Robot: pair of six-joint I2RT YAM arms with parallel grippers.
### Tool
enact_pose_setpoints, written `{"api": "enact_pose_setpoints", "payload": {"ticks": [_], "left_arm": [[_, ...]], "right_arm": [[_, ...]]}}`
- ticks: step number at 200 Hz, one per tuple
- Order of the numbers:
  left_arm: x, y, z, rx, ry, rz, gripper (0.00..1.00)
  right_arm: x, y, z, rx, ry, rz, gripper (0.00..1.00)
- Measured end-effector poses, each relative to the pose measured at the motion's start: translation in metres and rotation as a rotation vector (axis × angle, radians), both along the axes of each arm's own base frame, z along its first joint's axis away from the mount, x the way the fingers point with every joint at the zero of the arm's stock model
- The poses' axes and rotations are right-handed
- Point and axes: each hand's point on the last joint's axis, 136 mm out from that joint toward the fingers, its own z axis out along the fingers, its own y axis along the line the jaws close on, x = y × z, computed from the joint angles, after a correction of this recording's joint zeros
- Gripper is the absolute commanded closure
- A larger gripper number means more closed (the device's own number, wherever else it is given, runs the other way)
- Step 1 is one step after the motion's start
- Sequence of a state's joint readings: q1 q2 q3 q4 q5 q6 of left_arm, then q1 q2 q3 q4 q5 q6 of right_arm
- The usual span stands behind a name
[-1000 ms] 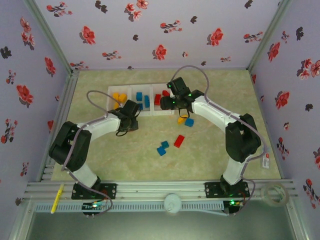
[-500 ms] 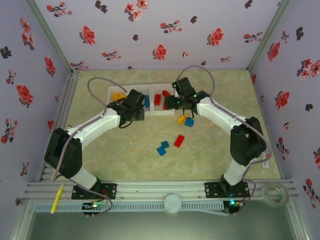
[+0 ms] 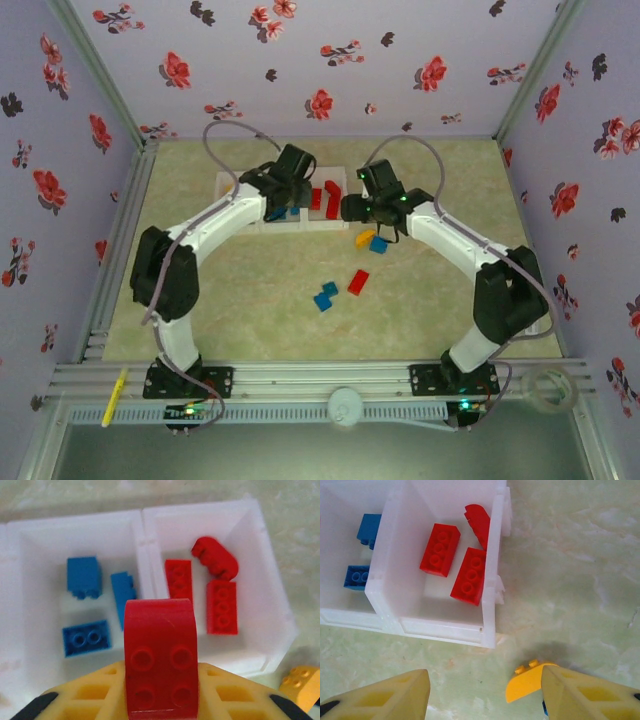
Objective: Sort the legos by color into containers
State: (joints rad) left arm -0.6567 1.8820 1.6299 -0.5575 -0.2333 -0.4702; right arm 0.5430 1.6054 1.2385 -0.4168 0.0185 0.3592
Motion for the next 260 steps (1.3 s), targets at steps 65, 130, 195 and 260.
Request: {"api": "enact_pose_setpoints", "payload": {"ticks": [65, 130, 195, 260], "left_arm": [[0.057, -0.048, -0.015, -0.028, 0.0, -0.043, 0.64], [0.07, -0.047, -0.04, 0.005, 0.061, -0.057, 0.37], [0.049, -0.036, -0.009, 0.007, 0.033, -0.101, 0.37], [-0.014, -0.021, 0.051, -0.033, -0.065, -0.242, 0.37]], "right_arm": [[-0.018, -0.013, -0.01, -0.014, 0.019, -0.018, 0.38], [-0.024, -0.025, -0.01, -0.029, 0.009, -0.042, 0.38], [-0.021, -0.03, -0.01, -0.037, 0.005, -0.059, 0.38], [-0.028, -0.041, -0.028, -0.072, 0.04, -0.077, 0.38]]}}
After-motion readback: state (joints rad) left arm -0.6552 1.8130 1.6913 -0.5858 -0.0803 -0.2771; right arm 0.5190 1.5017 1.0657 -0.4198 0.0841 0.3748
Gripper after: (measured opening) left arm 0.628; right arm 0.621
